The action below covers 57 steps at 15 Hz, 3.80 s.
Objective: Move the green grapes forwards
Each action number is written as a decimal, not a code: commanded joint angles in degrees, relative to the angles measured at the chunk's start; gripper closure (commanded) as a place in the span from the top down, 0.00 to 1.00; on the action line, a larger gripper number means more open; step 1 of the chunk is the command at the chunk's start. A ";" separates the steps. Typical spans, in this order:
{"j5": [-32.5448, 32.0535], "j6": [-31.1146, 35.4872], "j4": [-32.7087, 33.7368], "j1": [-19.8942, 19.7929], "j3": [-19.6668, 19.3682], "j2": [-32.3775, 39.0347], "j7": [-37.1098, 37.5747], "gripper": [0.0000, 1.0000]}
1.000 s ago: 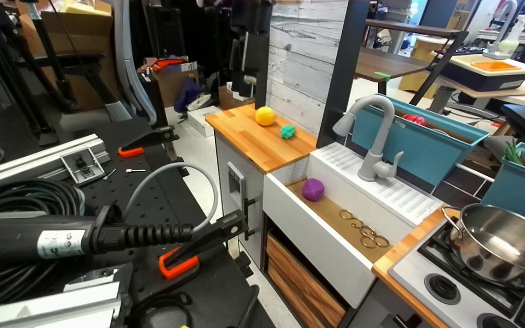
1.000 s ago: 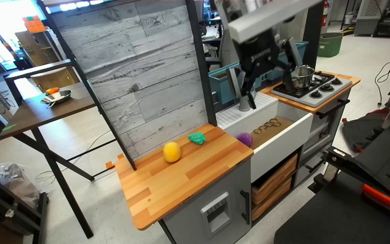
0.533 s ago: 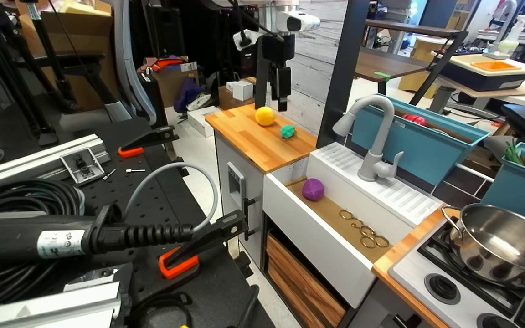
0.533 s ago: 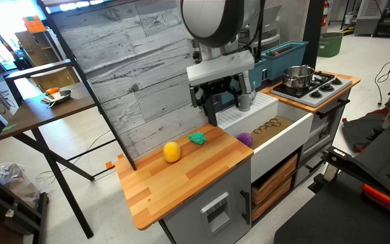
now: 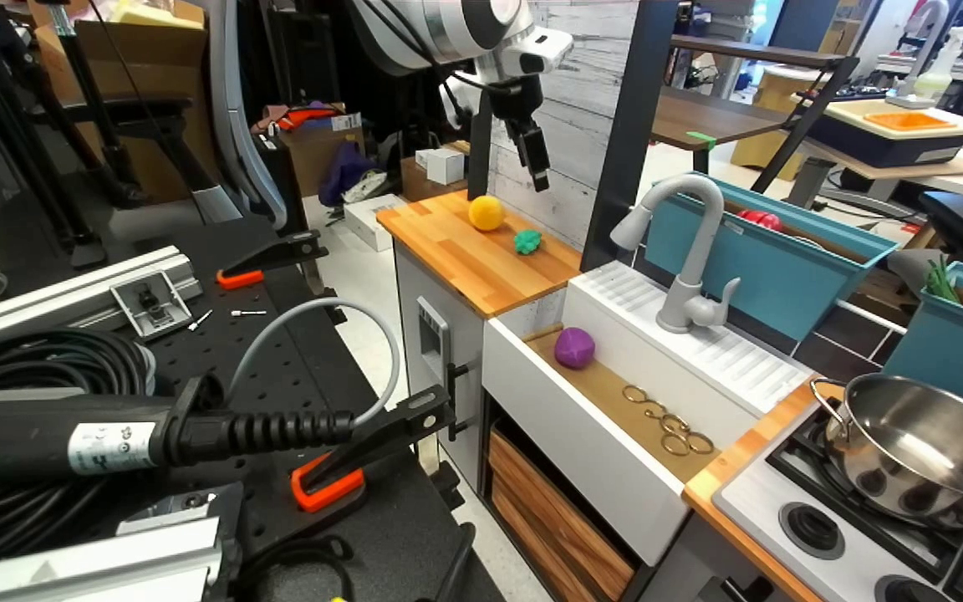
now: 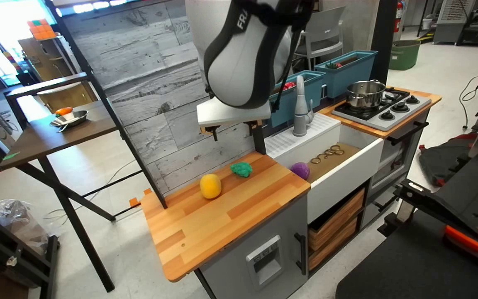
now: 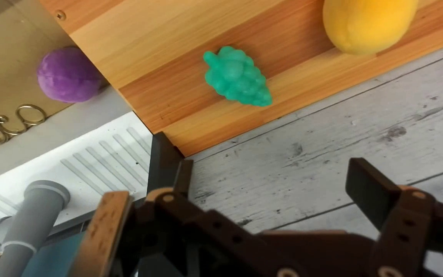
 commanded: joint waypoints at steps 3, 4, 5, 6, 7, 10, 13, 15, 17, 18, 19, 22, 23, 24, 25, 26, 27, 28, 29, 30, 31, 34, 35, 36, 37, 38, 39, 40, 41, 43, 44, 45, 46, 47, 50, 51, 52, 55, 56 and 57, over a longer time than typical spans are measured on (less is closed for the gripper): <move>0.92 0.41 9.82 1.25 -3.53 10.86 0.54 1.00; 1.07 0.00 11.35 1.19 -3.70 12.37 0.44 1.00; 1.16 -0.19 12.86 1.15 -3.88 13.87 0.38 1.00; 1.24 -0.53 14.49 1.03 -3.99 15.37 0.22 1.00; 1.37 -0.87 16.02 0.91 -4.05 16.71 0.13 1.00; 1.90 -1.78 20.51 0.42 -3.61 20.09 -0.22 1.00; 2.98 -3.55 24.01 -0.08 -2.56 22.50 -0.74 1.00; 3.44 -5.44 25.73 -0.41 -1.87 23.63 -0.91 1.00; 3.71 -6.91 27.63 -0.59 -1.47 24.71 -0.82 0.74; 3.75 -7.65 28.55 -0.72 -1.16 25.14 -0.92 0.68; 3.71 -7.84 29.47 -0.70 -1.16 25.44 -0.91 0.58; 3.29 -9.22 31.48 -0.64 -1.47 25.89 -0.55 0.35; 3.33 -9.53 31.78 -0.77 -1.36 25.91 -0.60 0.29; 3.45 -9.70 31.17 -0.91 -1.28 25.27 -0.69 0.22; 3.76 -10.20 30.90 -1.24 -0.86 24.78 -0.82 0.20; 4.48 -10.96 29.64 -1.82 0.02 23.38 -1.21 0.14; 5.47 -11.46 27.53 -2.47 1.23 21.43 -1.89 0.13; 6.19 -11.88 25.83 -3.00 2.23 19.89 -2.37 0.10; 6.98 -12.68 23.02 -3.48 3.21 17.54 -2.73 0.10; 7.62 -13.88 20.75 -3.92 3.91 15.60 -2.84 0.10; 7.97 -14.77 17.07 -4.09 4.27 12.74 -2.83 0.10; 8.57 -19.09 8.62 -4.83 5.24 5.75 -2.51 0.10; 8.63 -20.32 5.91 -4.69 5.09 3.73 -1.92 0.10; 8.76 -21.52 3.09 -4.50 4.96 1.87 -1.61 0.10; 8.36 -22.49 0.62 -4.23 4.80 0.46 -0.87 0.10; 8.00 -22.54 -2.37 -3.90 4.49 -0.87 -0.04 0.10; 7.87 -22.75 -5.37 -3.77 4.45 -2.40 0.51 0.10; 7.76 -22.09 -8.05 -3.60 4.32 -3.28 1.31 0.10; 7.64 -21.91 -9.50 -3.45 4.17 -3.44 2.24 0.10; 7.35 -21.33 -10.56 -3.10 3.65 -2.09 4.77 0.10; 7.09 -20.92 -10.69 -2.93 3.30 -1.31 6.06 0.10; 6.51 -19.93 -10.65 -2.50 2.68 -0.43 7.48 0.10; 5.88 -19.26 -10.47 -2.07 2.04 0.37 8.80 0.10; 5.39 -18.95 -10.29 -1.81 1.58 0.90 9.81 0.10; 3.51 -17.14 -8.62 -1.02 0.11 2.49 12.91 0.10; 3.05 -16.51 -8.05 -0.71 -0.37 2.91 13.78 0.10; 2.62 -16.14 -7.22 -0.56 -0.63 3.44 14.62 0.10; 1.70 -15.71 -4.68 -0.38 -1.09 5.22 16.77 0.10; 1.37 -15.49 -3.99 -0.30 -1.19 6.07 17.28 0.10; 1.02 -15.33 -3.25 -0.19 -1.25 6.94 17.72 0.10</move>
